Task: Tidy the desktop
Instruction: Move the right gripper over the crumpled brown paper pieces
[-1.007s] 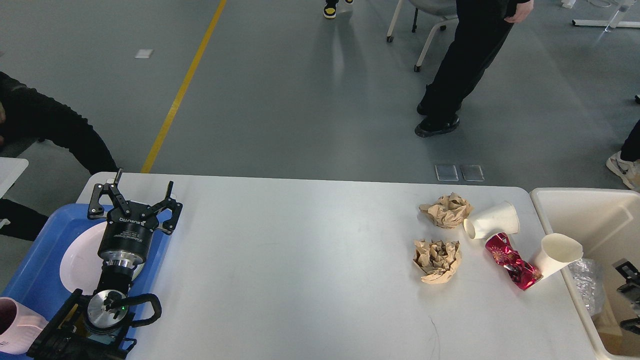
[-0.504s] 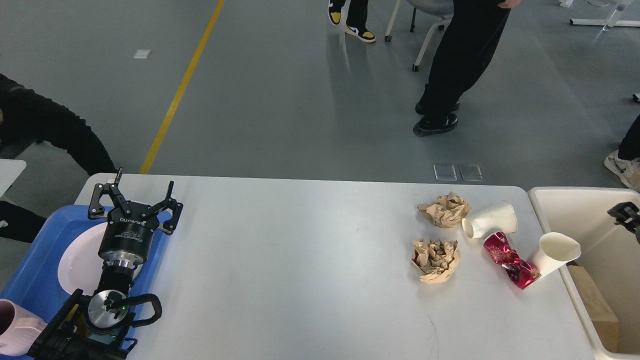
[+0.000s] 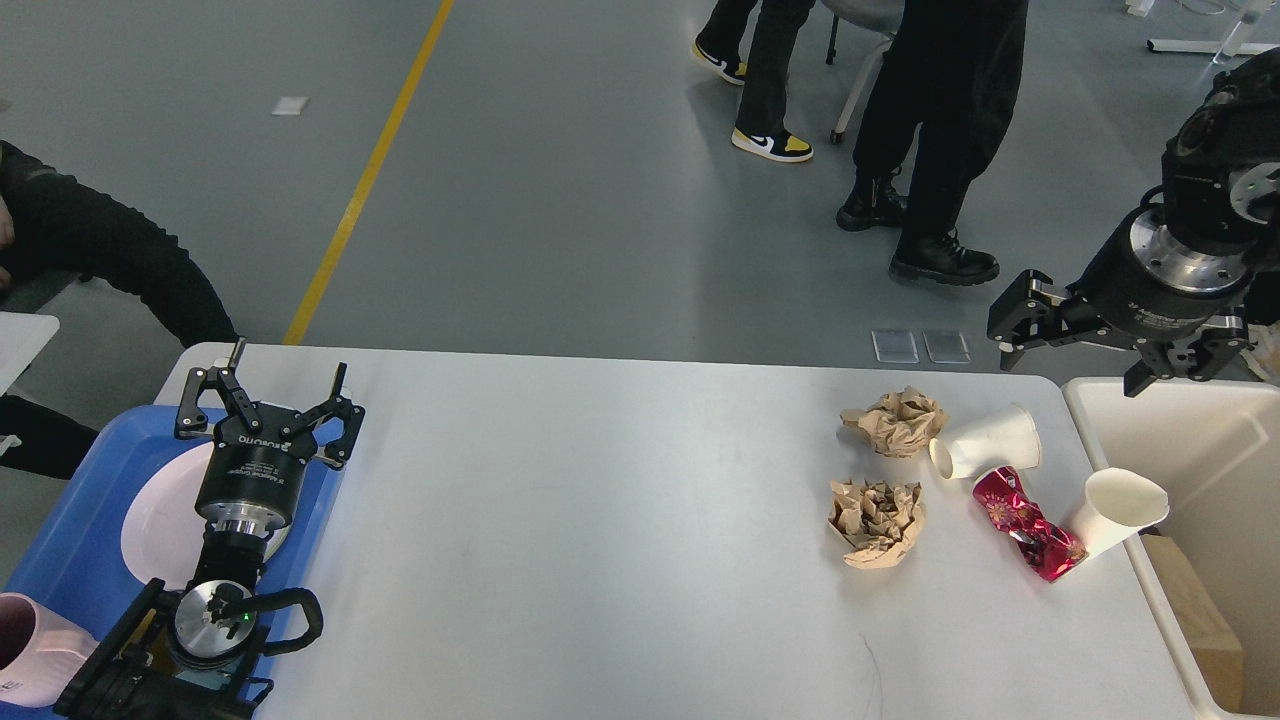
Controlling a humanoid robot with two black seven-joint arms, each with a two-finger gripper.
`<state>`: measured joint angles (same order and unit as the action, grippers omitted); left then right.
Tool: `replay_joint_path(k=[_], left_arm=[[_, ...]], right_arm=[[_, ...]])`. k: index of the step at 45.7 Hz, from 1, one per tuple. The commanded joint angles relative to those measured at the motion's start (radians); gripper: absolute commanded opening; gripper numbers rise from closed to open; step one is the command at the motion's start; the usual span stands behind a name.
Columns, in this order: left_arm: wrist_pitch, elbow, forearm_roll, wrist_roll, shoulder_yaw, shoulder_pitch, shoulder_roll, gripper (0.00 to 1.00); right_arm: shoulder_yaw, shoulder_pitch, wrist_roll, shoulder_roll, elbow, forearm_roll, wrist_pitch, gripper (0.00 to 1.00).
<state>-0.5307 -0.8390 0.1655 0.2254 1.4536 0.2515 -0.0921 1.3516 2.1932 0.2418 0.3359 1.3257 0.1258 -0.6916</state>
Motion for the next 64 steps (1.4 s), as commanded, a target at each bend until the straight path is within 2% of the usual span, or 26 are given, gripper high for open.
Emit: replay_joint_path(k=[1,6,10,17,33,40,51,64], left_arm=[[0.0,0.0,0.0,0.002,0.001,0.0,0.0,0.96],[0.0,0.0,0.0,0.002,0.001,0.0,0.0,0.96],[0.0,0.0,0.0,0.002,0.001,0.0,0.0,0.96],[0.0,0.0,0.0,0.0,0.001,0.002,0.0,0.96],[-0.002,0.0,0.0,0.0,-0.001,0.0,0.002,0.96],[-0.002,0.0,0.0,0.0,0.001,0.0,0.002,0.96],[-0.002,0.0,0.0,0.0,0.001,0.0,0.002,0.96],[-0.002,0.0,0.0,0.0,-0.001,0.0,0.002,0.96]], right_arm=[[-0.002,0.17,0.001,-0.023,0.177,0.002,-0.011,1.0],[-0.028,0.273,0.001,-0.038,0.309,-0.003,-0.028,1.0],[-0.084,0.298,0.001,-0.037,0.355,-0.005,-0.045,1.0],[-0.166,0.28,0.001,-0.051,0.363,-0.005,-0.037,1.0],[-0.169,0.221,0.001,-0.051,0.322,-0.005,-0.014,1.0],[-0.17,0.039,0.001,-0.058,0.21,0.011,0.066,1.0],[-0.272,-0.289,0.001,-0.081,0.044,0.015,0.306,1.0],[-0.318,-0.612,0.001,-0.143,-0.218,0.018,0.455,1.0]])
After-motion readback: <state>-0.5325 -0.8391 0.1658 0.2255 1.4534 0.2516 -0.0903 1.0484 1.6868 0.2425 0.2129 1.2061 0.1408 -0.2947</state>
